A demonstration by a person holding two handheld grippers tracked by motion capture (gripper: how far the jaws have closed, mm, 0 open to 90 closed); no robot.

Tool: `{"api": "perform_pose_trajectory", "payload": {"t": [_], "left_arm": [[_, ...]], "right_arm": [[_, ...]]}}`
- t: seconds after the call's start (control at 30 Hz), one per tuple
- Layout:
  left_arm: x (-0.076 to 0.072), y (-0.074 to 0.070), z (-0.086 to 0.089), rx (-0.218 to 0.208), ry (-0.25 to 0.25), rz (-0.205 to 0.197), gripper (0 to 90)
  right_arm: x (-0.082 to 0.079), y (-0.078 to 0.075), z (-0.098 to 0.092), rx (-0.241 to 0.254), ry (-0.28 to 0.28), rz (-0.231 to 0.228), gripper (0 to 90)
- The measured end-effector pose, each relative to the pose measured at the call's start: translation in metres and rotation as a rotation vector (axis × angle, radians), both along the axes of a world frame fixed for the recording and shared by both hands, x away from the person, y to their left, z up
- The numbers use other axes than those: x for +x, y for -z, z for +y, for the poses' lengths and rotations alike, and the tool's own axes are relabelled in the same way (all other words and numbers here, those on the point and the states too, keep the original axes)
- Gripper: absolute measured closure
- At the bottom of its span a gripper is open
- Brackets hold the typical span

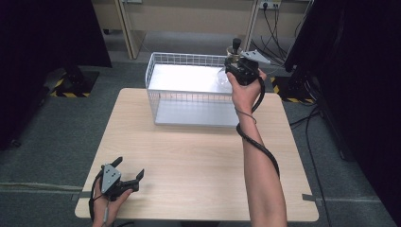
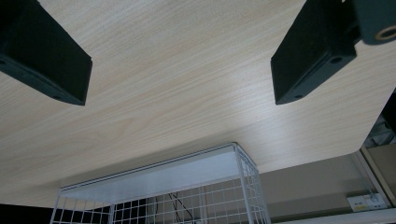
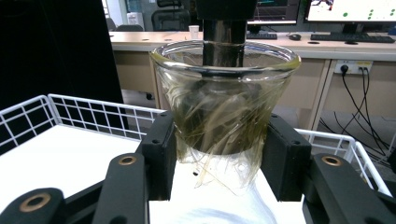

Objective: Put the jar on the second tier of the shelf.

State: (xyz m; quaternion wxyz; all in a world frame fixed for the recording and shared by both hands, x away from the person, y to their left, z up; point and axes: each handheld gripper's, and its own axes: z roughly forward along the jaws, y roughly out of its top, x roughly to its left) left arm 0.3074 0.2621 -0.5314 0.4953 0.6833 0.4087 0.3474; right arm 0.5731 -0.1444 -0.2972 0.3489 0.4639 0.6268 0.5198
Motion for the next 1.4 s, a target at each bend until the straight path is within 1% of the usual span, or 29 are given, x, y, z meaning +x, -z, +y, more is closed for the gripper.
{"api": "perform_pose_trajectory", "payload": {"t": [0.13,0.4,0.7,0.87,0.97,1.1,1.13,1.23,1.33,1.4], "left_arm": [[0.0,0.0,-0.0002,0.002,0.0,-0.001,5.1],[0.0,0.0,-0.0004,0.004,0.001,-0.001,5.1],[0.0,0.0,-0.0004,0.003,0.001,-0.001,5.0],[0.0001,0.0,-0.0003,0.002,0.001,0.0,5.1],[0.0001,0.0,-0.0006,0.004,0.0,-0.001,5.0],[0.0002,0.0001,-0.0004,0.002,0.001,-0.001,5.1],[0.0002,0.0001,-0.0004,0.001,0.0,0.0,5.0],[0.0001,0.0,-0.0002,0.001,0.0,0.001,5.0],[0.0003,0.0,-0.0005,-0.001,0.0,0.001,5.0],[0.0002,0.0,-0.0004,0.0,0.0,0.001,5.0]], "right_arm": [[0.0008,0.0025,-0.0012,0.004,0.004,-0.002,51.2],[-0.001,0.0042,0.0021,-0.006,0.005,-0.013,50.7],[-0.0018,0.0052,0.0023,0.009,0.012,-0.016,49.8],[-0.0028,0.0047,0.0018,0.019,0.013,-0.019,47.9],[-0.004,0.0044,0.0016,0.024,0.014,-0.014,43.0],[-0.0063,0.0037,0.0023,0.04,0.012,0.001,29.8],[-0.0069,0.0037,0.0024,0.045,0.014,0.006,25.4],[-0.0076,0.003,0.0022,0.055,0.009,0.019,16.9],[-0.0081,0.0028,0.0026,0.053,-0.01,0.035,12.9],[-0.0091,0.003,0.0027,0.046,-0.014,0.036,11.0]]}}
